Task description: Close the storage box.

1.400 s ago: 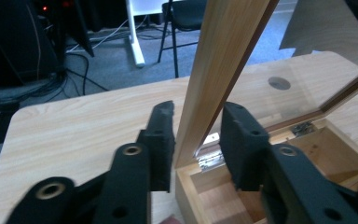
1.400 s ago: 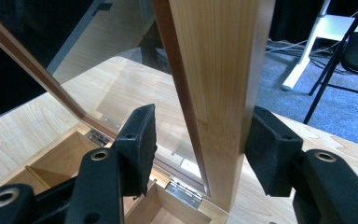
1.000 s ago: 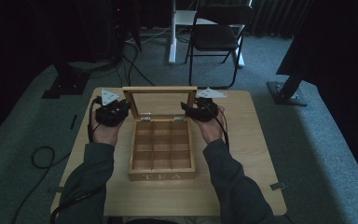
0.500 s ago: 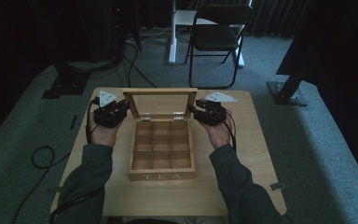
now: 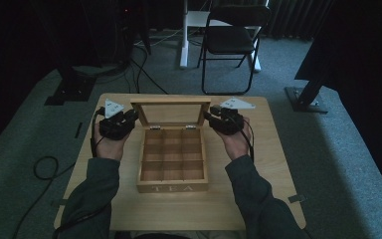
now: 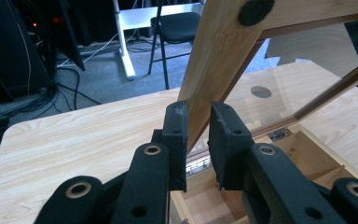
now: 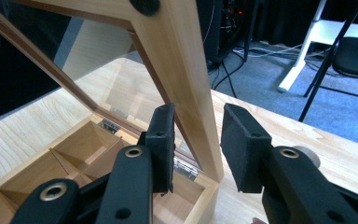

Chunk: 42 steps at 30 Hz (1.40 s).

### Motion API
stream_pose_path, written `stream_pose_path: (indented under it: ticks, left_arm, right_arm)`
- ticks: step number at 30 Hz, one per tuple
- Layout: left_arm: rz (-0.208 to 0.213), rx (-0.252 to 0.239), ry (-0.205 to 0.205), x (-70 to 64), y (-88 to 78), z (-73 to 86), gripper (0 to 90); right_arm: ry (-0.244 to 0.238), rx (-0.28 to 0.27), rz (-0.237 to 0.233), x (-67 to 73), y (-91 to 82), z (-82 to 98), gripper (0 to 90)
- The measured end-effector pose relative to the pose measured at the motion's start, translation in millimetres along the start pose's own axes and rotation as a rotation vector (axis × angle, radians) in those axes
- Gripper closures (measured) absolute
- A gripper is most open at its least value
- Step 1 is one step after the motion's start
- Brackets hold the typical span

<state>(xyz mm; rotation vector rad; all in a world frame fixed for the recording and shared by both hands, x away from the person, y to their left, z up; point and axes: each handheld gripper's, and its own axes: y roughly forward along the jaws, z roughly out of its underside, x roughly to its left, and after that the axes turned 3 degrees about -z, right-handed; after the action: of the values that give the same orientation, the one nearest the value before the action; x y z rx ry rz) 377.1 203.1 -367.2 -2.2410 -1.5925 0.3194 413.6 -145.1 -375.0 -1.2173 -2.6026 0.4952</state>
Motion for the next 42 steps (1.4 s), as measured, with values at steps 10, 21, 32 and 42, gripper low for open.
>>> stream_pose_path:
  ticks: [10, 21, 32, 42]
  left_arm:
    - [0.005, -0.015, 0.006, -2.6, -6.9, 3.0, 76.2]
    - [0.014, -0.015, 0.028, -4.9, -10.5, 5.1, 71.4]
    - [0.015, -0.019, 0.034, -7.8, -16.4, 11.3, 71.7]
    - [0.029, -0.034, 0.032, -9.6, -25.0, 16.8, 72.0]
  right_arm:
    - [-0.016, -0.002, -0.009, 4.3, -4.5, 1.1, 64.6]
    - [-0.068, -0.005, -0.014, 9.8, -12.5, 1.5, 67.7]
    - [-0.082, -0.006, -0.025, 13.5, -17.7, 6.3, 68.5]
    - [-0.107, -0.027, -0.021, 20.2, -26.2, 10.8, 68.4]
